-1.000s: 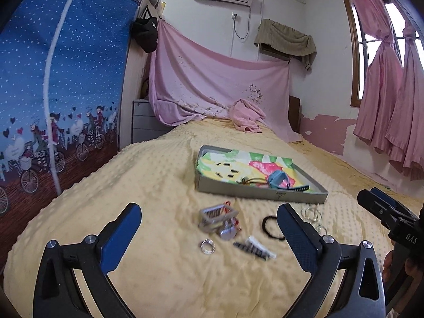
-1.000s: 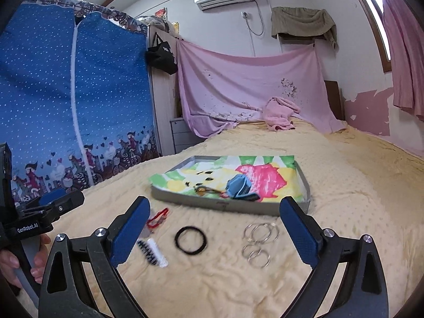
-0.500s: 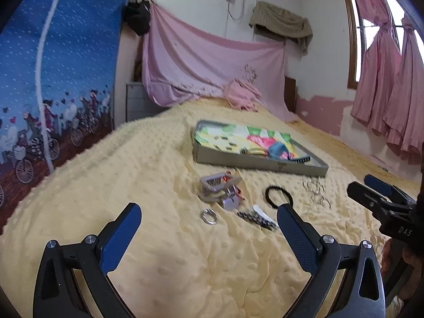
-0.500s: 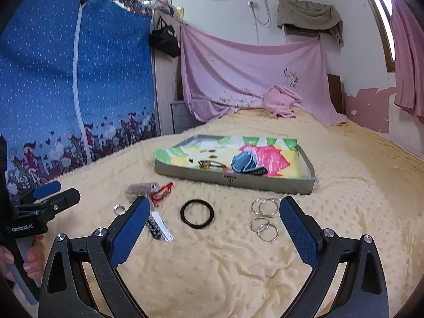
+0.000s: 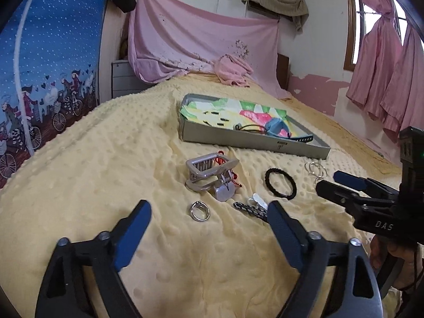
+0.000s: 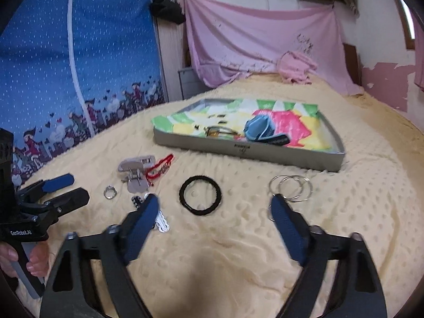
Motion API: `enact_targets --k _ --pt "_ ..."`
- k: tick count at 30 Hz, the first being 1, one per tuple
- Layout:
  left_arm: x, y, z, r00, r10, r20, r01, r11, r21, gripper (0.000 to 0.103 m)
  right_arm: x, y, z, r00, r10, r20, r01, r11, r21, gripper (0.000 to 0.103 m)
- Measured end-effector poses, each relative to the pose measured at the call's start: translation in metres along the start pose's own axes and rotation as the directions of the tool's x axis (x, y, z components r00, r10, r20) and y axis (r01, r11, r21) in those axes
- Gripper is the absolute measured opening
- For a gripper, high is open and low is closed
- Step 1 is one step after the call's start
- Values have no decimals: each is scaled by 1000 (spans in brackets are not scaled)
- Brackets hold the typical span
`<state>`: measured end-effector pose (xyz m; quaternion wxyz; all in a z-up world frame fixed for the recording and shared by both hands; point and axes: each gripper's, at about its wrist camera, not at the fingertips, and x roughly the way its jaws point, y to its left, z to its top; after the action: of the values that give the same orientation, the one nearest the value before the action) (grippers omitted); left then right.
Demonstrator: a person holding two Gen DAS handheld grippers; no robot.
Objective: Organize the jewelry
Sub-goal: 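Grasp the small silver ring with the left tool while the right tool grasps the black hair tie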
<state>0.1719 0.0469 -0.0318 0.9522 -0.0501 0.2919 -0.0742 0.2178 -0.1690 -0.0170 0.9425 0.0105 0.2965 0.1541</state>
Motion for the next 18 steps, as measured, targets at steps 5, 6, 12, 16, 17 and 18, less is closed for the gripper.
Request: enact_targets --k 5,6,12,16,17,18 --pt "21 1 2 999 -5 -52 4 1000 -11 65 29 -1 -2 997 23 -69 -21 1000 21 67" --pt "23 2 2 998 0 -59 0 1000 -14 65 34 -2 -2 997 26 -77 -23 999 32 66" --pt "36 5 1 995 35 -98 -38 999 -24 52 66 -12 -5 991 42 -130 -31 996 86 50" --pt "38 4 0 994 37 -108 -39 999 -16 43 80 -9 -6 989 54 -139 -42 995 88 40" --pt "39 4 0 993 35 -109 -37 999 -14 39 81 -8 -5 989 58 -138 -46 995 87 40" --pt "39 4 -1 993 34 -110 -35 999 -12 36 84 -7 -5 988 67 -136 -55 995 88 40"
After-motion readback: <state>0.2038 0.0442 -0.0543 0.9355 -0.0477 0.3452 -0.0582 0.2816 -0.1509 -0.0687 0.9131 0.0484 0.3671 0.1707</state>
